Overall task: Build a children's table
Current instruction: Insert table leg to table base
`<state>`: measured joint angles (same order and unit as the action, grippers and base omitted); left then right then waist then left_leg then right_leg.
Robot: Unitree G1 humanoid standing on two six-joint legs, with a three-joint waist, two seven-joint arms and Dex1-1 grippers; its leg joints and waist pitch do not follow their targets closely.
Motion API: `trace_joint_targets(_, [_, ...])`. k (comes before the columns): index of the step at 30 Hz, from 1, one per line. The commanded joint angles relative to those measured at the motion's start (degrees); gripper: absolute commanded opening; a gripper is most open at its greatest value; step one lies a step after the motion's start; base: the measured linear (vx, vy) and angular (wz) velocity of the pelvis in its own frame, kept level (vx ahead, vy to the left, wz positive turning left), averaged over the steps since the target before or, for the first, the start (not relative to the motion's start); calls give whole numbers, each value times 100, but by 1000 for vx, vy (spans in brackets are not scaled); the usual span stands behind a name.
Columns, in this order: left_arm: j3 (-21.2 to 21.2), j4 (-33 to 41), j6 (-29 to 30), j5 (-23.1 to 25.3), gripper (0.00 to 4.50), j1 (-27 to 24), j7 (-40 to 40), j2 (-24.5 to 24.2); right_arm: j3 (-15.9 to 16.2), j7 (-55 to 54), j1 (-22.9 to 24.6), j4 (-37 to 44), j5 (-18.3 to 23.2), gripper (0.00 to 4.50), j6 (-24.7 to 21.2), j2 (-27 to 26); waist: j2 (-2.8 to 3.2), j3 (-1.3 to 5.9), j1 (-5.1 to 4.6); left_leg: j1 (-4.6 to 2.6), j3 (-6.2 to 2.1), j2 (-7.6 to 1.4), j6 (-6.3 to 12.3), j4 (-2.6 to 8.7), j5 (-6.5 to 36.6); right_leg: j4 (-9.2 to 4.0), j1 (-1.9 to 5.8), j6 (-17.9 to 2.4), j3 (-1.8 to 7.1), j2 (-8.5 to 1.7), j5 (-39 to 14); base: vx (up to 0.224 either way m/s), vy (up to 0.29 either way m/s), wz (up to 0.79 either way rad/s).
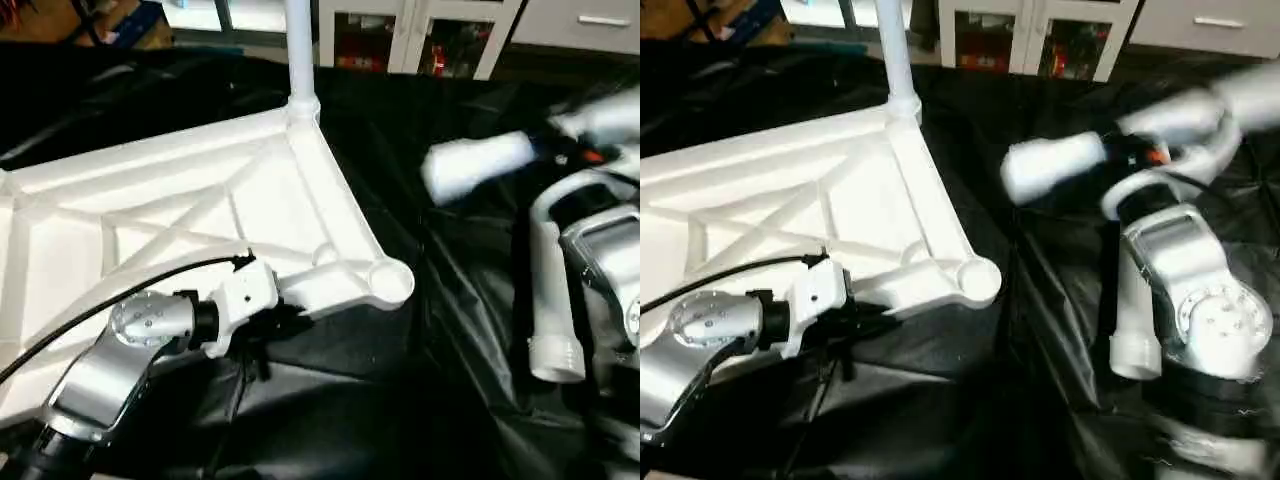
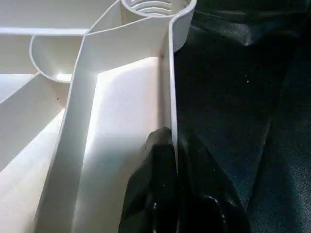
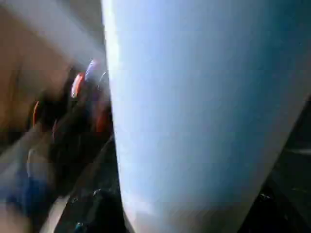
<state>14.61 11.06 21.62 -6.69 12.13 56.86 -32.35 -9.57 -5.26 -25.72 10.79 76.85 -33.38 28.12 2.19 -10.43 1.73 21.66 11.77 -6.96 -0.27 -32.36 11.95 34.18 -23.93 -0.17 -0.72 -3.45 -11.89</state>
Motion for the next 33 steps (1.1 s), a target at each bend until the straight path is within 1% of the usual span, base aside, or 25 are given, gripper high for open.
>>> trace_joint_targets(1, [492,-238,79,16,0,-198,84,138,796,1123,114,483,-751,178,-215,369,-154,284,-11,-66,-254,-510,784,315,-147,-264,317,-1036,259,-480,544,0,0,0])
trace_joint_targets(2, [512,-202,71,-1,0,-186,96,168,992,1534,167,574,-889,178,-250,600,-152,292,-10,-82,-259,-532,808,309,-52,-277,311,-1122,257,-490,291,0,0,0])
trace_joint_targets(3, [520,-187,73,-4,0,-182,97,179,1041,1673,184,597,-922,178,-262,671,-151,292,4,-106,-256,-545,836,306,-51,-281,304,-1169,268,-493,256,0,0,0])
trace_joint_targets(4, [532,-183,54,1,0,-180,101,188,1182,1948,218,633,-1121,178,-202,835,-141,308,24,-121,-258,-579,927,295,-234,-254,281,-1350,277,-504,386,0,0,0])
trace_joint_targets(5, [545,-182,37,12,0,-179,98,197,1350,2246,261,679,-1332,178,-134,1019,-143,314,31,-121,-262,-580,947,287,-317,-240,284,-1407,273,-500,459,0,0,0])
trace_joint_targets(6, [545,-182,37,12,0,-179,98,197,1350,2246,261,679,-1332,178,-134,1019,-136,337,43,-119,-273,-590,1010,263,-544,-200,293,-1494,266,-496,710,0,0,0])
trace_joint_targets(7, [569,-176,3,30,0,-184,104,200,1586,2680,325,743,-1720,178,8,1250,-110,347,49,-119,-275,-591,1054,244,-649,-175,284,-1539,265,-495,852,0,0,0])
trace_joint_targets(8, [585,-169,-23,38,0,-191,115,200,1805,3060,376,790,-2092,178,154,1448,-122,353,45,-112,-269,-590,1133,212,-752,-149,268,-1575,247,-482,1042,0,0,0])
trace_joint_targets(9, [591,-159,-39,37,0,-199,123,201,1948,3313,408,799,-2370,178,296,1566,-121,340,48,-100,-277,-589,1160,213,-774,-149,281,-1588,249,-494,1081,0,0,0])
trace_joint_targets(10, [590,-148,-52,28,0,-208,134,198,2066,3494,430,798,-2613,178,422,1654,-135,343,40,-82,-275,-589,1234,201,-704,-149,296,-1642,261,-533,1120,0,0,0])
trace_joint_targets(12, [581,-134,-74,17,0,-222,164,197,2293,3763,464,712,-3237,178,822,1786,-127,337,40,-73,-278,-603,1250,209,-575,-168,304,-1693,269,-557,982,0,0,0])
trace_joint_targets(13, [577,-115,-91,13,0,-233,180,196,2384,3858,501,590,-3683,178,1189,1768,-126,340,42,-79,-282,-614,1232,208,-531,-168,295,-1705,266,-559,906,0,0,0])
trace_joint_targets(14, [577,-114,-92,12,0,-233,181,195,2386,3862,503,586,-3698,178,1204,1765,-119,327,36,-96,-281,-622,1193,216,-446,-182,284,-1732,269,-556,741,0,0,0])
trace_joint_targets(15, [575,-107,-99,11,0,-239,185,192,2383,3901,519,550,-3780,178,1291,1728,-121,329,33,-94,-283,-622,1190,216,-421,-184,289,-1751,274,-559,700,0,0,0])
trace_joint_targets(18, [613,-71,-172,11,0,-299,228,164,2258,3889,690,465,-3963,178,1788,1324,-70,320,27,-87,-297,-639,1134,227,-251,-205,284,-1803,277,-576,510,0,0,0])
trace_joint_targets(19, [627,-62,-180,18,0,-315,223,168,2245,3920,732,442,-4026,178,1875,1248,-82,322,18,-92,-290,-635,1130,229,-226,-212,283,-1809,277,-567,500,0,0,0])
trace_joint_targets(22, [670,-36,-186,33,0,-354,223,177,2224,3963,860,371,-4159,178,2072,1049,-52,321,16,-93,-300,-634,1121,232,-195,-203,287,-1822,278,-555,474,0,0,0])
trace_joint_targets(23, [671,-23,-172,32,0,-357,220,185,2228,3989,892,348,-4182,178,2115,1007,-53,320,13,-93,-302,-637,1115,233,-188,-205,286,-1821,277,-556,457,0,0,0])
trace_joint_targets(24, [678,-19,-162,38,0,-350,214,198,2232,4014,929,331,-4182,178,2130,982,-42,307,8,-90,-302,-636,1094,238,-120,-215,281,-1827,278,-558,393,0,0,0])
trace_joint_targets(26, [683,-27,-155,47,0,-340,201,214,2257,4062,974,331,-4207,178,2154,990,-44,310,11,-99,-304,-642,1057,244,-55,-222,284,-1816,283,-561,330,0,0,0])
trace_joint_targets(27, [684,-44,-158,62,0,-329,190,229,2279,4132,1010,328,-4270,178,2196,1004,-41,318,8,-102,-303,-637,1056,238,-69,-214,287,-1815,284,-558,378,0,0,0])
trace_joint_targets(28, [686,-61,-164,83,0,-322,179,235,2302,4195,1037,338,-4325,178,2224,1031,-40,306,8,-95,-305,-639,1061,243,-61,-218,284,-1808,283,-559,394,0,0,0])
trace_joint_targets(29, [686,-96,-185,109,0,-314,173,235,2317,4284,1054,337,-4424,178,2277,1051,-41,312,7,-99,-304,-639,1059,242,-58,-217,285,-1808,283,-561,398,0,0,0])
trace_joint_targets(33, [688,-220,-263,208,0,-298,129,210,2305,4587,1084,332,-4662,178,2407,1132,-48,313,4,-96,-307,-637,1097,240,-48,-213,289,-1797,283,-563,423,0,0,0])
